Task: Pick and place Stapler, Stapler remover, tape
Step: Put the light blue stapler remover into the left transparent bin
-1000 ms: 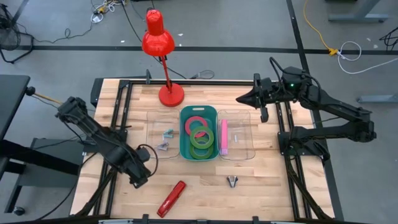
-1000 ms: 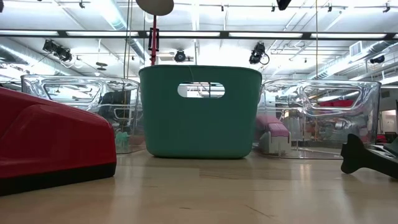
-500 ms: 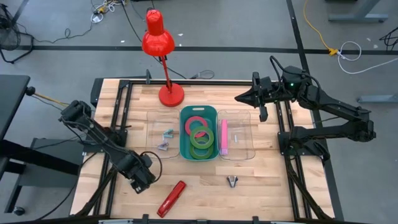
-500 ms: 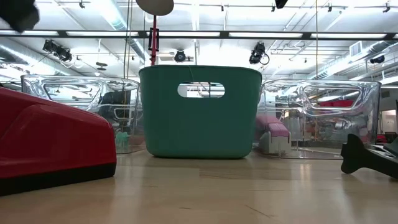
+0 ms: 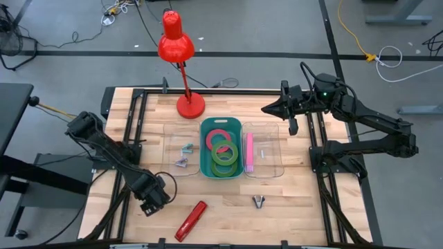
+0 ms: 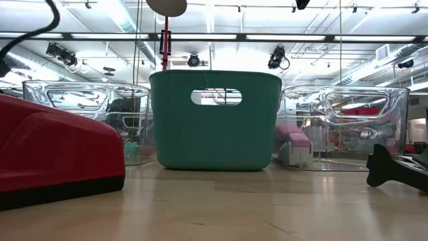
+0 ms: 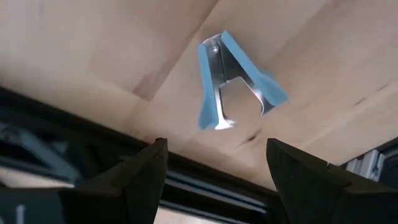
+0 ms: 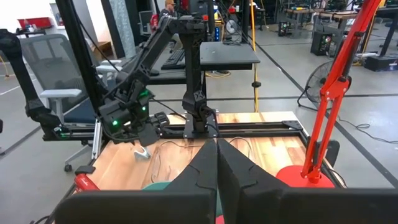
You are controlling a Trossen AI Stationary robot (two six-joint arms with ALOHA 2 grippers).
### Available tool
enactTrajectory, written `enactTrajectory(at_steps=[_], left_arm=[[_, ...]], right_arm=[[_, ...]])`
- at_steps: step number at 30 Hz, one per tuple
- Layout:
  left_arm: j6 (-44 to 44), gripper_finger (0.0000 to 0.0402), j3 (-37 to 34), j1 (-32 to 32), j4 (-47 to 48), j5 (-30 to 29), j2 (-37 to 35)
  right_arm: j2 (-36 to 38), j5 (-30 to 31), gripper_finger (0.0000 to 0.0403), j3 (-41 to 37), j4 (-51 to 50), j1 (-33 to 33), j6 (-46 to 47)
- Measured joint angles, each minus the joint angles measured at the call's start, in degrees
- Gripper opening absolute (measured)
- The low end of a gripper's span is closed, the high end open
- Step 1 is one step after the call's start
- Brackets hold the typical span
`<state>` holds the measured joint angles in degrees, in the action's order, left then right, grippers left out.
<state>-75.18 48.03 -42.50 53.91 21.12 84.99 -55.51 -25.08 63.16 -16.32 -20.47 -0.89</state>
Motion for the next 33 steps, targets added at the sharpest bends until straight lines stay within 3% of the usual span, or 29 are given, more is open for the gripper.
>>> enactTrajectory(at_steps=[14, 23, 28, 33], left_arm=[[4.8, 0.0272, -3.5, 0.0, -1.6, 1.4, -2.5], [-1.9, 0.0272, -3.5, 0.0, -0.1, -7.2, -12.2], [-2.1, 0.0272, -3.6, 0.0, -1.0, -7.0, -12.2], [-4.2, 0.0272, -8.4, -0.1, -5.2, -5.1, -12.3]], right_arm=[[0.0, 0.0, 0.0004, 0.0, 0.0, 0.0, 0.9], [0.0, 0.0, 0.0004, 0.0, 0.0, 0.0, 0.9], [0.0, 0.1, 0.0004, 0.0, 0.0, 0.0, 0.9], [0.0, 0.1, 0.0004, 0.0, 0.0, 0.0, 0.9]])
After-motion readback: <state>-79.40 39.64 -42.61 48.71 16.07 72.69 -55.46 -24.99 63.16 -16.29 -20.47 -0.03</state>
